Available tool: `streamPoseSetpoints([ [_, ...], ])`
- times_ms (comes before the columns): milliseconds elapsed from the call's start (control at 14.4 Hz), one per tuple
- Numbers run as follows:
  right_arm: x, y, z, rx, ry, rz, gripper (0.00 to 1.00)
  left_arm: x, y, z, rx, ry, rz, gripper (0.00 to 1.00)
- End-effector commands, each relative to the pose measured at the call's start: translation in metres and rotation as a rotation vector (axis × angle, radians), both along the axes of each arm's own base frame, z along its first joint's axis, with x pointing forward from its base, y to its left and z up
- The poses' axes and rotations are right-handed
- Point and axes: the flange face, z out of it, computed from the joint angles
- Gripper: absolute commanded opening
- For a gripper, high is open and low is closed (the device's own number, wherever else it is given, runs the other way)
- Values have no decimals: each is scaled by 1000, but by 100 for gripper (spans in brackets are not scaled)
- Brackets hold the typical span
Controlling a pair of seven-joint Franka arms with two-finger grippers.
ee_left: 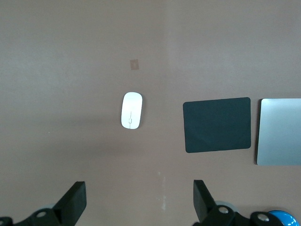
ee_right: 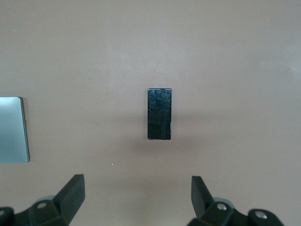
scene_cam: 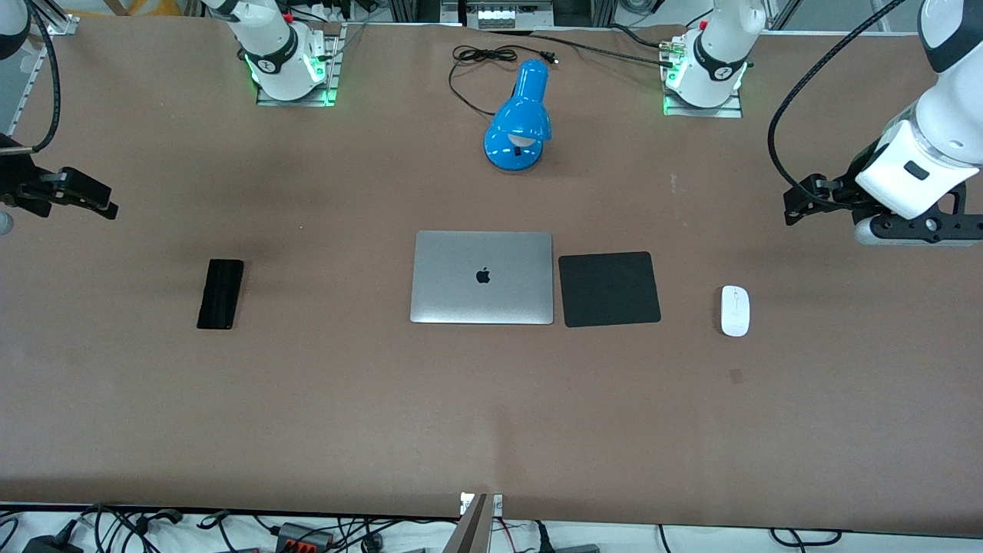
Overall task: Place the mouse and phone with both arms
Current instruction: 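Reach the right gripper to the phone while the left gripper reaches the mouse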
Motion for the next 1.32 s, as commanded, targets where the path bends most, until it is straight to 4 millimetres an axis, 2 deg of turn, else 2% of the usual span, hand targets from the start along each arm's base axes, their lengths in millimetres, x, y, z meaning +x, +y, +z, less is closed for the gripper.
streamPoseSetpoints([
  [0, -9, -1, 3, -10, -6, 14, 100, -4, 3, 2, -8, -9, -19, 100],
  [346, -4, -3, -5, -10, -3, 11, 100, -1, 1, -5, -9, 5, -22, 100],
  [485, 10, -6, -34, -11, 29, 6, 100, 4, 5, -12, -13, 13, -14, 100],
  [623, 23, -10, -71, -11, 58, 0, 100, 17, 9, -40, -15, 47, -6, 100],
  [762, 30, -13, -109, -29, 76, -11, 100, 34, 11, -55, -23, -7, -3, 100],
  [969, 40, -23, -176, -33, 84, -18, 100, 60, 12, -126, -32, 64, -17, 100],
  [1246, 60, -34, -287, -30, 120, -26, 100, 85, 20, -221, -50, 91, -2, 100],
])
